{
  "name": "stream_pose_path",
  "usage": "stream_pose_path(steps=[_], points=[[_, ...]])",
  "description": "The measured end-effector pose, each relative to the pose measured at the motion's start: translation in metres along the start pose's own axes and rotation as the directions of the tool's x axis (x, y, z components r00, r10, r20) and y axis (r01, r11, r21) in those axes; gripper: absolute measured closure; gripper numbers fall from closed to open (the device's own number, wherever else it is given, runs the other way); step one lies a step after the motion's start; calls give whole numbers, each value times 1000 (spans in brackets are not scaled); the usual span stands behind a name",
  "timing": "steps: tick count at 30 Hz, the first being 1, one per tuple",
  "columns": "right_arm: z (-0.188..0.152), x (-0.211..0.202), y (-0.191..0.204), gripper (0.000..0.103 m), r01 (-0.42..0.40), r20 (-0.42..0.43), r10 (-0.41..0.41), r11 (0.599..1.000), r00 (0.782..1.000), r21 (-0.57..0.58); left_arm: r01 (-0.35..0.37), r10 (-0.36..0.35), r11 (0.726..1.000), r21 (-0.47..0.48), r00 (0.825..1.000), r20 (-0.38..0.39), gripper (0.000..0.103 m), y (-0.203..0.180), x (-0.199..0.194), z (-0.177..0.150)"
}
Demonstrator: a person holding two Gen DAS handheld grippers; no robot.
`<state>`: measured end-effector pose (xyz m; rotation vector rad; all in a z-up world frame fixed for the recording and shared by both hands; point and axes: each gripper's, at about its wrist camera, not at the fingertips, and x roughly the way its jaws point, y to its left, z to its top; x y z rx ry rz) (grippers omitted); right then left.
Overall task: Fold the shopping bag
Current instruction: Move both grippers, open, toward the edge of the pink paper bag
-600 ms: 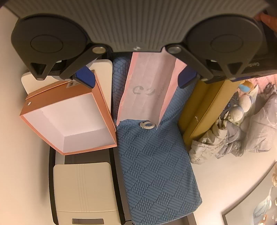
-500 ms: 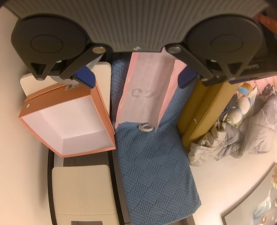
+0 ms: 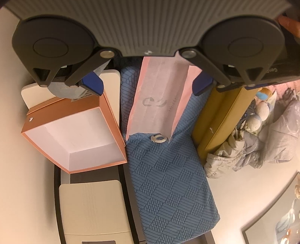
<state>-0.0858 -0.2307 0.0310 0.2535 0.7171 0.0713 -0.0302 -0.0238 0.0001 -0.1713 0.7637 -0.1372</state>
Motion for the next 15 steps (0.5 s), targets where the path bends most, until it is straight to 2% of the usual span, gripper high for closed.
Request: stream_pose_path(steps=[15], points=[[4,18,1,0,-11,-30,11,1000,999,13,6,-7,1000,-15,1000,-31,0,6,14,3]])
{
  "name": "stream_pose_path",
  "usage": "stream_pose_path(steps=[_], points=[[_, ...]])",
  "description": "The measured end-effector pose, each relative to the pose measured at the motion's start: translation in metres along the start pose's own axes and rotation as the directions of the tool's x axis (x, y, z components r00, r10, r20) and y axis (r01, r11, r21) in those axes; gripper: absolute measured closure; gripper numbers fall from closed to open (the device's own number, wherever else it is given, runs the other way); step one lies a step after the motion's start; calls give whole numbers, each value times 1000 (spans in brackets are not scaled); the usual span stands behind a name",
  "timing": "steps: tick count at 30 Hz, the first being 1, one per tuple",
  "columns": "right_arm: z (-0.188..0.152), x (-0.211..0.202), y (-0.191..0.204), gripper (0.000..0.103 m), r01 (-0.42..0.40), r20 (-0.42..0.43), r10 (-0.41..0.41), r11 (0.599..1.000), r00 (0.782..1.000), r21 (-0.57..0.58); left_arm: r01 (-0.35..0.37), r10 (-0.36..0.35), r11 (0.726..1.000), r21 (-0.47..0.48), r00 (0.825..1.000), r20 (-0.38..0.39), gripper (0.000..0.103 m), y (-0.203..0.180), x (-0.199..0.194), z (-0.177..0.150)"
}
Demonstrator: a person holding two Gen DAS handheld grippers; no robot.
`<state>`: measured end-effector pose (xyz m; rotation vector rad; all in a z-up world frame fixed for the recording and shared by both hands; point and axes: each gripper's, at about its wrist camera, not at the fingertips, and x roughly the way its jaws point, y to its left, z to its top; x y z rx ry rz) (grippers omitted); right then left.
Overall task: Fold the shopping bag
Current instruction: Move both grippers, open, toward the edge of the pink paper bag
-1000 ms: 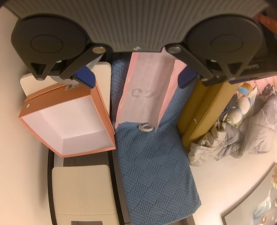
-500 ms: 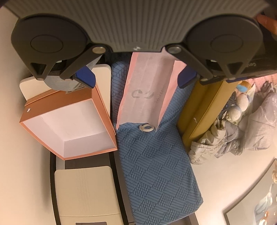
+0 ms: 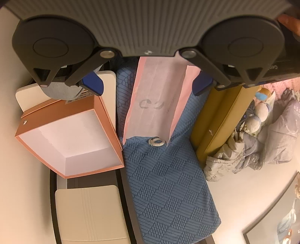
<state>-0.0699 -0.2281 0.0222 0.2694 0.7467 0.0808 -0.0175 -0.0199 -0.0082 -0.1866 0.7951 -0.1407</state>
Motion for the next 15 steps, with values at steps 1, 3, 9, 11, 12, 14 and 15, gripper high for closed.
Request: stream_pose_path(steps=[1,3,9,11,12,14,15], points=[[1,2,0,0,0,-3,0,1000,1000,1,1,-1,1000,1,1000,-3,0,0,2,1],[1,6,-2,0,3,-10,-3,1000,1000,4,2,-2,1000,1,1000,-9,0,-1,8,2],[10,21,-8,6,-15,-52,15,1000,999,5,7,-8,1000,-19,1000,-31,0,-3,31,8],[14,27,-9,6,-9,-60,9,1000,998,-4,20,-21,999,-31,999,-32,0,-4,38,10],[16,30,-10,7,-9,-64,8,1000,998,-7,26,-27,999,-35,999,-35,0,-4,42,11],[20,36,-13,8,-13,-72,13,1000,997,-2,37,-39,999,-39,998,-42,0,-5,49,11],[22,40,-14,9,-16,-77,17,1000,997,3,43,-45,998,-40,998,-46,0,-6,53,11]])
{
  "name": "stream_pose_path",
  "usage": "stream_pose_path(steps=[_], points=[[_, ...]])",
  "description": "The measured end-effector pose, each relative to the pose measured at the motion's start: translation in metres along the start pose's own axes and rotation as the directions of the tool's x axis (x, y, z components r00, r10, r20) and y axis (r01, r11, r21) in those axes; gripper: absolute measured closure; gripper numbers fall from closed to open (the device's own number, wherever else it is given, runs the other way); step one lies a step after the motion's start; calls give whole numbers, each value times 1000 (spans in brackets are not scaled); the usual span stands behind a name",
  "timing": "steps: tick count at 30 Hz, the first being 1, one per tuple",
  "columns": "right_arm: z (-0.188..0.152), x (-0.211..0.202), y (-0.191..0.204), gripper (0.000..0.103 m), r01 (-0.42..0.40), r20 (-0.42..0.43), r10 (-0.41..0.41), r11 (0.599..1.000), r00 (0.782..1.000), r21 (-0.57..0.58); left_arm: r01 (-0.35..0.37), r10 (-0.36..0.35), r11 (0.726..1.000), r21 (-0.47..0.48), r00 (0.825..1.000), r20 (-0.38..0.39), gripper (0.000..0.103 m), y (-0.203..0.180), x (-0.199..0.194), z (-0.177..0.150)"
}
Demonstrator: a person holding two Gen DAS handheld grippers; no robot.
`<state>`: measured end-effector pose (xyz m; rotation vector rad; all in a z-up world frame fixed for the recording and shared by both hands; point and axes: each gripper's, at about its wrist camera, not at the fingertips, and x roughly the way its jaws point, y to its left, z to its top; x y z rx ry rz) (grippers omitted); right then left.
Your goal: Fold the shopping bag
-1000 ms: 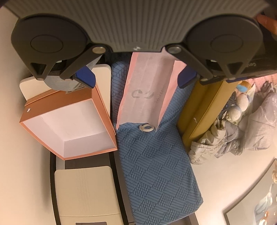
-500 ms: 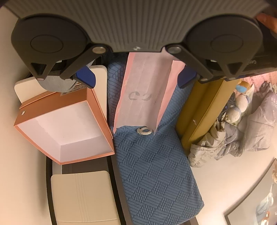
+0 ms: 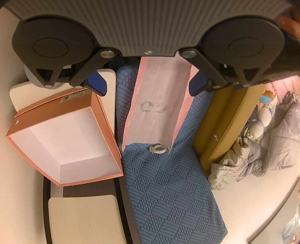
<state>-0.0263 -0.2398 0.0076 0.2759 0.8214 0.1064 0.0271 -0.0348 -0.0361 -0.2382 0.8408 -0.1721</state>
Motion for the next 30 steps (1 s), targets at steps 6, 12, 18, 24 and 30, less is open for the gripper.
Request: stream_pose_path(steps=[6,12,18,24,30], points=[[9,26,-11,30,-8,-47,10,999,999,33,20,-20,1000,4,999,-43,0,-1,27,1],[17,54,-25,37,-3,-89,11,997,996,81,46,-45,999,5,995,-91,0,-2,58,0],[27,81,-35,53,-13,-122,25,995,992,98,94,-87,994,48,988,-128,0,-12,88,-1],[34,107,-39,67,-40,-167,56,995,984,96,147,-134,987,58,974,-184,15,-24,123,-4],[34,137,-39,71,-66,-225,81,995,971,74,143,-114,984,108,964,-240,44,-37,153,-17]])
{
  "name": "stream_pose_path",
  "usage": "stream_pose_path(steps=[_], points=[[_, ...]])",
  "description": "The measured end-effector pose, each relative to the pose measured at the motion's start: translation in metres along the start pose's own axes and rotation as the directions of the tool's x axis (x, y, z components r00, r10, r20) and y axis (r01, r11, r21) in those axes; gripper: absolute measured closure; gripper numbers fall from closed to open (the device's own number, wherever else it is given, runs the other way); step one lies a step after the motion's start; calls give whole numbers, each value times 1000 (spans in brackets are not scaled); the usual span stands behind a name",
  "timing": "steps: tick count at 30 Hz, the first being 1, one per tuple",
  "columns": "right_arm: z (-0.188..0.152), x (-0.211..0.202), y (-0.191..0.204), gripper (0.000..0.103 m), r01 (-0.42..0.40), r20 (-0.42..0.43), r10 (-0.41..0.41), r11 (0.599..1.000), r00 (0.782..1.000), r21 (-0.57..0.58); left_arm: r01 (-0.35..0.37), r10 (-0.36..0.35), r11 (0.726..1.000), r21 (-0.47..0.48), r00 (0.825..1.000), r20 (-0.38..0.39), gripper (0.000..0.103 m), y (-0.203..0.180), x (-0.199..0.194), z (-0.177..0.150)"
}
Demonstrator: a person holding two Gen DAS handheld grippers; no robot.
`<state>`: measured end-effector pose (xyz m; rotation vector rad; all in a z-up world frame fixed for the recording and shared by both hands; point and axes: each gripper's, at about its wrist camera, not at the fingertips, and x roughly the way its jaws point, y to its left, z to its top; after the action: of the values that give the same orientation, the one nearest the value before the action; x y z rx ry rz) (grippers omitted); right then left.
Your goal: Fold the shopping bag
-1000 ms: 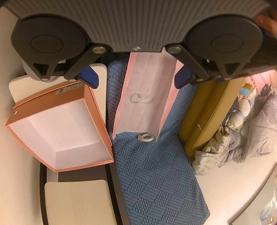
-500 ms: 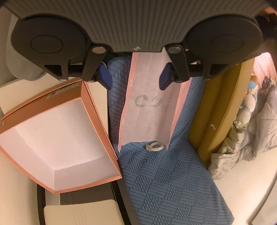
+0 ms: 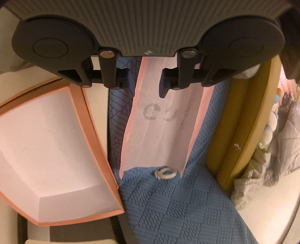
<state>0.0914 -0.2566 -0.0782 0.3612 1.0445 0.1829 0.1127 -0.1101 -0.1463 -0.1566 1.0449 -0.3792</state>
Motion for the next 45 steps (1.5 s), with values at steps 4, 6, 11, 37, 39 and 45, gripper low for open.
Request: stream_pose_path(steps=[4,6,11,37,39,45], points=[[3,19,-2,75,-4,-40,3,1000,999,-25,-5,5,1000,2,999,-39,57,1,24,-3],[6,28,-4,75,-1,-58,0,1000,998,-25,5,-6,1000,-9,998,-65,61,3,37,-5],[13,43,-7,75,-15,-77,12,999,997,-43,-23,19,999,-27,994,-112,64,11,63,-8],[15,102,5,80,-27,-97,24,999,995,-24,46,-84,943,-331,992,-100,95,90,62,-25],[13,111,7,82,-6,-102,3,1000,995,-28,67,-108,933,-353,989,-99,95,96,63,-25],[7,138,6,85,25,-128,-29,999,991,-37,93,-134,933,-347,986,-97,95,100,64,-23]])
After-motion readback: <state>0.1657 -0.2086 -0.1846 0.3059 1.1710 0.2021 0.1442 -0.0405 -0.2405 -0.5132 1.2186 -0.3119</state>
